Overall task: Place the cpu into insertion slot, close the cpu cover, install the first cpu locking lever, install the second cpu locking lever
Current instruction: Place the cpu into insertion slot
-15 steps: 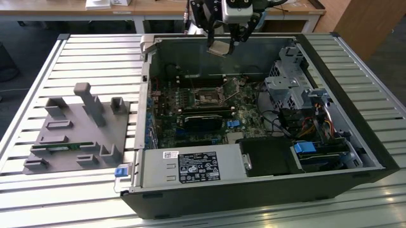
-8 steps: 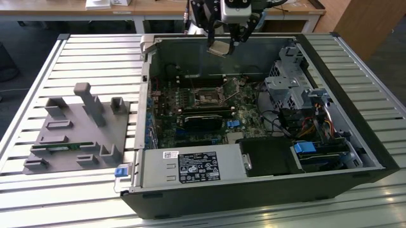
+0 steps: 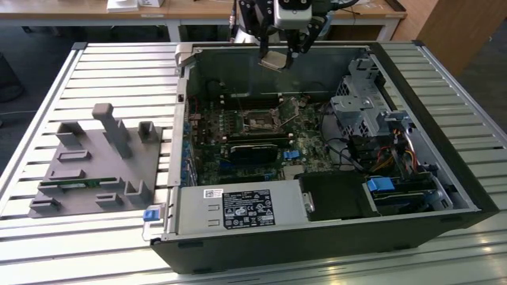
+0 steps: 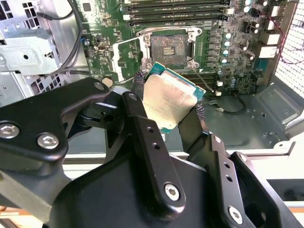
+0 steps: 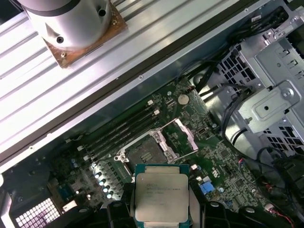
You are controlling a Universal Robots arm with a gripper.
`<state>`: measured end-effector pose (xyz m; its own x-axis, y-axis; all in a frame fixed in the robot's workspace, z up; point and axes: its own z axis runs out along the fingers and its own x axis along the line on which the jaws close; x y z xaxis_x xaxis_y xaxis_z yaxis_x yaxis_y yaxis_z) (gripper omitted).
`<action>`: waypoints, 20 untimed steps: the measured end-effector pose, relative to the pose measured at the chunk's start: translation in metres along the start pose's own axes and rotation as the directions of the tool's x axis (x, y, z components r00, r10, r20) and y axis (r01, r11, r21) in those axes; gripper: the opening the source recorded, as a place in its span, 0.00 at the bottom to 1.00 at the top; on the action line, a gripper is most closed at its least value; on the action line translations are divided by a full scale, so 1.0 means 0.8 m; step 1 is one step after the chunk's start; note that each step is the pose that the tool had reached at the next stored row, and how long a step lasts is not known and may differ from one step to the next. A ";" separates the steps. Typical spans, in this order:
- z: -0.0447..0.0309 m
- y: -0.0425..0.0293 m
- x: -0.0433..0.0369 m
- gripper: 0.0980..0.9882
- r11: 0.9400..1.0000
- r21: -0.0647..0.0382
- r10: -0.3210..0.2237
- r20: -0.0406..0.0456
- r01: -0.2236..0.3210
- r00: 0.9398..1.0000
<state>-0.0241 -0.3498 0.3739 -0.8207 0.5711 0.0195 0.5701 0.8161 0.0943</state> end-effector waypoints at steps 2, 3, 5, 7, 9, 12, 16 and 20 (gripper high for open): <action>0.0000 0.0000 0.000 0.50 1.000 0.000 0.008 0.001 -0.008 1.000; 0.0001 0.0000 0.000 0.50 1.000 0.000 0.011 0.001 -0.011 1.000; 0.0001 0.0000 0.000 0.50 1.000 0.000 0.019 0.002 -0.019 1.000; 0.0001 0.0000 0.000 0.50 1.000 -0.001 0.026 0.002 -0.026 1.000; 0.0001 0.0000 0.000 0.50 0.999 -0.001 0.033 0.003 -0.033 0.999; 0.0002 0.0000 0.000 0.50 0.999 -0.001 0.045 0.004 -0.045 0.999; 0.0002 0.0000 0.000 0.50 0.998 -0.001 0.060 0.006 -0.060 0.998; 0.0002 0.0000 0.000 0.50 0.997 -0.002 0.074 0.007 -0.074 0.997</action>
<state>-0.0241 -0.3498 0.3738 -0.7756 0.6309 0.0195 0.6296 0.7712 0.0943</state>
